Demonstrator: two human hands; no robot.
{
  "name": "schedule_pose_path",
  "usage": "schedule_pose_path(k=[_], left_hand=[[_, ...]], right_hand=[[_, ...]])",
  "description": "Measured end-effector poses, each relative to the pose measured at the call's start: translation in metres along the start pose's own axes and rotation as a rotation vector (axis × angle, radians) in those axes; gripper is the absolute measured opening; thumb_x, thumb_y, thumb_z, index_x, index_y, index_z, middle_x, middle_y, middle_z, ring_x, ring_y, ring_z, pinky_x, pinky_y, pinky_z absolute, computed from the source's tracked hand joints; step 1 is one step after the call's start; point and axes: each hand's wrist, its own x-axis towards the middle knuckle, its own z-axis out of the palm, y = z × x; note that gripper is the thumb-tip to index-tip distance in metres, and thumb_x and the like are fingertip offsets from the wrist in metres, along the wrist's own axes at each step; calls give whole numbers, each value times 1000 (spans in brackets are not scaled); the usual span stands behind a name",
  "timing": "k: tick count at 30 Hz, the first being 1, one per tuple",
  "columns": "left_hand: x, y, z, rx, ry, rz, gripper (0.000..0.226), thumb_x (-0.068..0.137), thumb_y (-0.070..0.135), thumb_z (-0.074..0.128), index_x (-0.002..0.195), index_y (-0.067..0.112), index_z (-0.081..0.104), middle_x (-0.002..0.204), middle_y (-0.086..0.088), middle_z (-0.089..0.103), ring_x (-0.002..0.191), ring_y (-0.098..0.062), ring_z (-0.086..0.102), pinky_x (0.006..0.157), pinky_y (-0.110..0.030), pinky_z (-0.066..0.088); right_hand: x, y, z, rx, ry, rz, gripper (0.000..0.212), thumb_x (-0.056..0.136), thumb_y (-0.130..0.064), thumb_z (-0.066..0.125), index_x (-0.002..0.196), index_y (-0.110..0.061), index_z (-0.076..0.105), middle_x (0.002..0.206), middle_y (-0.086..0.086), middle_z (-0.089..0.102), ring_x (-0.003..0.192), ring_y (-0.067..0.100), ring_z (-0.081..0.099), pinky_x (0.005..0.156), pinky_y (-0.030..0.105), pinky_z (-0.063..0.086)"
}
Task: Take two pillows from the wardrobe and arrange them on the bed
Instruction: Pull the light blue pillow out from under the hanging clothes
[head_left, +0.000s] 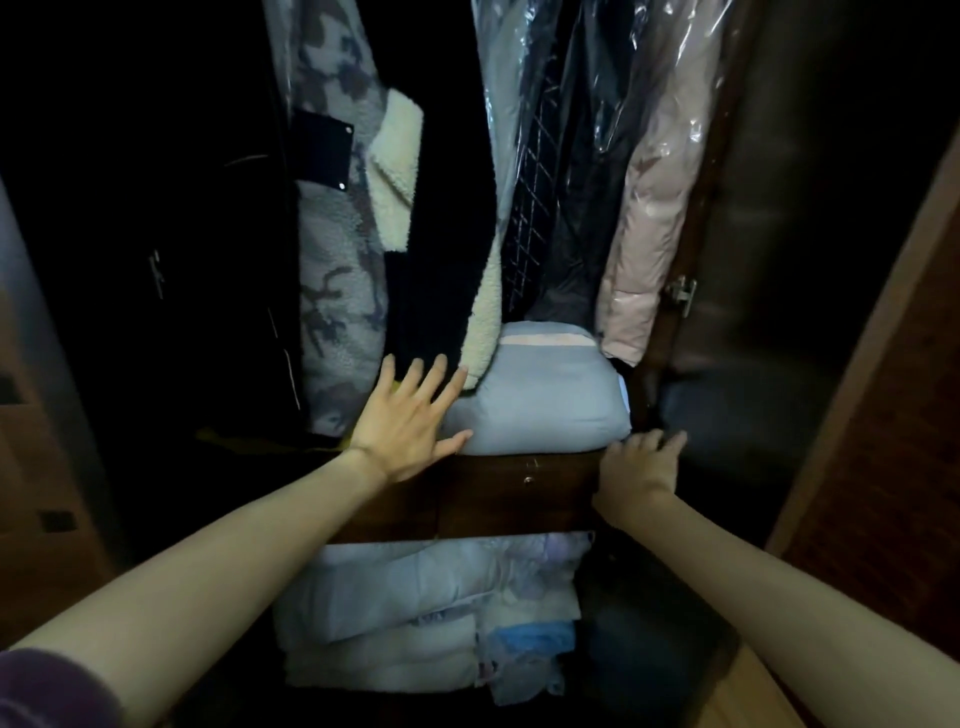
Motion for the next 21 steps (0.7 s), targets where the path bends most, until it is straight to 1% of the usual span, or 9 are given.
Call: schedule_pose_path(k=[2,4,7,9,11,14,16,18,21], left_hand=[[12,-8,-1,6,-46,-33,84,92,71,12,157,19,8,160,-14,26,139,-39,31,112,-62,17],[23,-19,5,23,-48,-49,84,91,71,10,158,20,6,161,-14,25,141,-39,30,112,-62,16],[46,-40,8,64,-97,-84,85,91,71,7,158,19,4,161,-14,24,142,-39,29,112,-62,17],[59,-50,13,71,-97,-114,84,92,71,9,158,19,1,162,-13,22,143,-38,27,113,-62,17],[63,-56,21,68,-107,-133,84,92,72,9,157,20,-2,163,-13,19,144,-37,25,114,-62,15],[46,-54,44,83,-130,-48,84,91,71,4,157,20,-4,163,-14,20,144,-37,27,115,-64,9],[30,-54,59,87,-115,28,83,92,70,8,158,20,6,159,-17,29,139,-39,35,114,-66,10],[11,-62,67,91,-151,95,80,94,67,19,157,18,18,155,-19,37,134,-40,42,113,-65,16],[-20,-94,77,157,-191,89,78,94,64,23,156,18,23,151,-19,43,131,-39,46,113,-63,18]], right_hand=[[31,-4,-3,175,174,-105,71,95,-52,53,149,-10,31,155,15,31,147,32,20,118,59,14],[65,-12,-12,299,315,-218,76,93,-53,56,150,-13,27,158,12,26,148,29,16,118,55,13],[112,-30,-25,431,398,-268,81,95,-54,52,156,-14,19,165,11,15,151,30,12,120,53,12],[139,-41,-27,481,403,-252,85,95,-59,48,159,-15,12,167,10,8,152,30,9,120,53,9],[158,-51,-28,506,367,-251,87,96,-63,44,160,-18,6,168,8,2,152,29,5,120,54,4],[182,-65,-13,505,296,-284,88,96,-66,40,160,-21,1,168,6,-3,153,30,1,120,56,1],[199,-70,4,496,244,-288,88,96,-67,40,160,-22,0,168,6,-4,153,30,0,120,57,0],[212,-73,20,479,194,-307,88,96,-67,40,160,-21,0,168,7,-3,152,30,1,120,57,3],[231,-81,37,461,195,-308,88,96,-67,39,160,-21,0,168,7,-2,152,31,4,119,58,8]])
